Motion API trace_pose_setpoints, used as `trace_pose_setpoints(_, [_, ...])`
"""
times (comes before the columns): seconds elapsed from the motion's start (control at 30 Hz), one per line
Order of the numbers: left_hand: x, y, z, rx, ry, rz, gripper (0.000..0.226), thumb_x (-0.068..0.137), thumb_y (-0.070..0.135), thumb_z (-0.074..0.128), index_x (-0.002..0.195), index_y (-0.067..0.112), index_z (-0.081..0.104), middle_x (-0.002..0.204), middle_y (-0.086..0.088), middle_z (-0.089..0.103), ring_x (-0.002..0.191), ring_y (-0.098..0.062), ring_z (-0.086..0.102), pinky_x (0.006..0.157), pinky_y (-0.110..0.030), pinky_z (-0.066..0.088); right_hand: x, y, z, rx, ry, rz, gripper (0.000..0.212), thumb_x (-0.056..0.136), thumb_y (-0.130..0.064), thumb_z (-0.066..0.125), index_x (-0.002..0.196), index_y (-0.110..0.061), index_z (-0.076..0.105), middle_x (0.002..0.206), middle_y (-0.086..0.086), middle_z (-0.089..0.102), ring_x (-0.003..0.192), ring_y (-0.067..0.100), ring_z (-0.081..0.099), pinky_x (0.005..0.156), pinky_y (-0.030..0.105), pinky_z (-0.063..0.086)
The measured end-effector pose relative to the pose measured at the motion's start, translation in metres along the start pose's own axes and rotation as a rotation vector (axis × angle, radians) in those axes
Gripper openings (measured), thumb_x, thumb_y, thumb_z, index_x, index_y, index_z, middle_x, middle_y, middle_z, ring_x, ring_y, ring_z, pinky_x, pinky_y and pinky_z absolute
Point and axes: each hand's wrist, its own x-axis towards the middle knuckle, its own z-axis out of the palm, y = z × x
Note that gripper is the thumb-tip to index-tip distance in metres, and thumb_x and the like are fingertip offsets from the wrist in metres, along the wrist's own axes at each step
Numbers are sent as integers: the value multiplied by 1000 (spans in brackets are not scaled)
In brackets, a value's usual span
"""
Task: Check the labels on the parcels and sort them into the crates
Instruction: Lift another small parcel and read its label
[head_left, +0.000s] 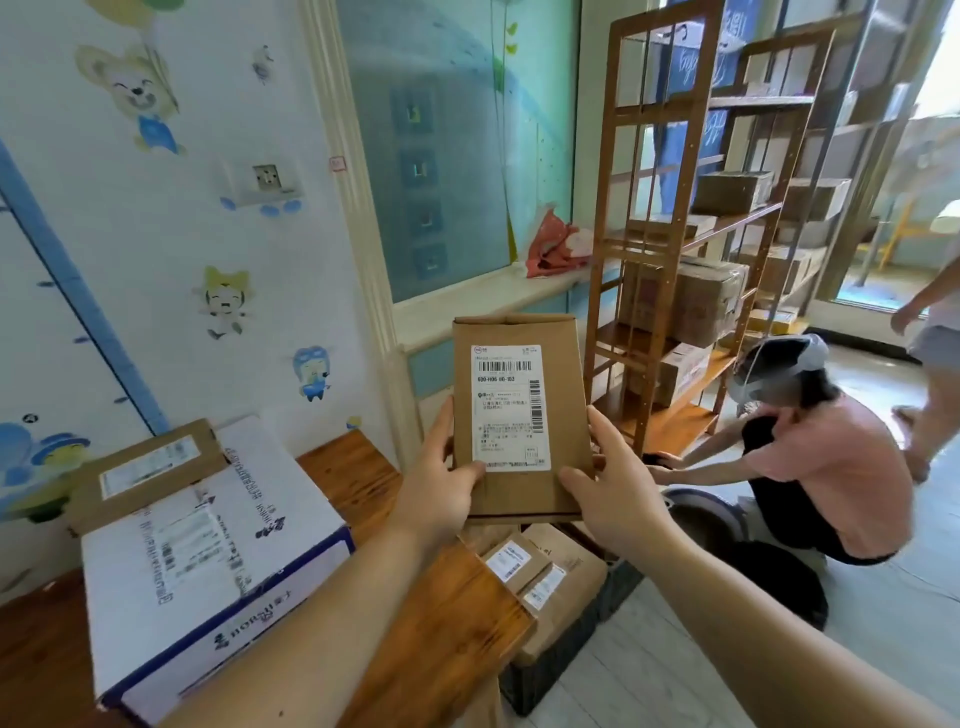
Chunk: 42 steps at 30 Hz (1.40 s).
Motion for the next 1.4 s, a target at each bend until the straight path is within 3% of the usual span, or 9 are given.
trace_pose_setpoints(0.17, [61,-20,14,-32,-18,-17,73,99,7,53,149,52,23,141,9,50,126,-18,53,87,-37,58,57,19,-3,-30,14,18,68,98,-10,56,150,-39,25,103,-32,48,87,-10,51,54,6,46])
trace_pose_setpoints(0.33, [121,-31,15,-34,6,-16,71,99,6,53,149,49,26,135,12,53,122,-13,55,81,-24,59,119,20,1,-44,4,13,66,99,-11,55,150,-41,25,120,-23,53,100,-1,54,71,14,50])
trace_pose_setpoints(0.47, [163,-38,9,-44,39,-23,69,98,3,52,147,47,28,141,9,50,126,-14,52,83,-23,57,164,19,10,-46,-39,-7,62,99,-9,54,139,-48,30,105,-35,49,102,1,57,76,15,52])
trace_pose_setpoints(0.6, [190,-48,1,-48,93,-67,70,99,4,52,148,46,23,145,8,45,131,-17,48,83,-25,58,205,22,22,-40,-86,-20,63,98,-10,55,147,-41,30,117,-23,55,103,2,58,77,16,53])
trace_pose_setpoints(0.8, [212,-63,-10,72,263,-128,73,99,5,53,155,36,17,145,11,44,131,-8,44,98,-23,49,260,31,43,-11,-250,-64,60,98,-11,55,145,-40,33,110,-28,55,94,-4,58,61,10,51])
trace_pose_setpoints(0.93, [219,-67,5,87,407,-179,75,98,2,52,155,38,17,140,20,41,133,-5,40,113,-32,36,297,46,47,2,-394,-88,59,98,-11,56,146,-37,35,101,-32,49,88,-5,55,59,11,50])
trace_pose_setpoints(1.07, [228,-70,49,63,551,-259,75,99,-1,48,154,39,16,133,23,41,123,3,40,95,-10,38,337,70,28,-2,-557,-129,59,97,-11,58,147,-36,37,122,-19,54,93,-2,58,67,14,52])
trace_pose_setpoints(1.23, [243,-73,103,73,672,-324,73,100,1,47,154,38,15,130,26,36,125,3,35,102,-17,32,374,102,3,9,-685,-108,59,97,-10,59,147,-33,37,125,-15,51,90,-1,56,53,13,51])
trace_pose_setpoints(1.4, [253,-90,134,104,730,-380,69,100,11,52,152,42,18,129,25,42,131,-3,40,107,-23,33,390,125,-10,7,-700,-77,62,96,-11,60,148,-31,33,129,-11,53,93,3,57,60,15,52])
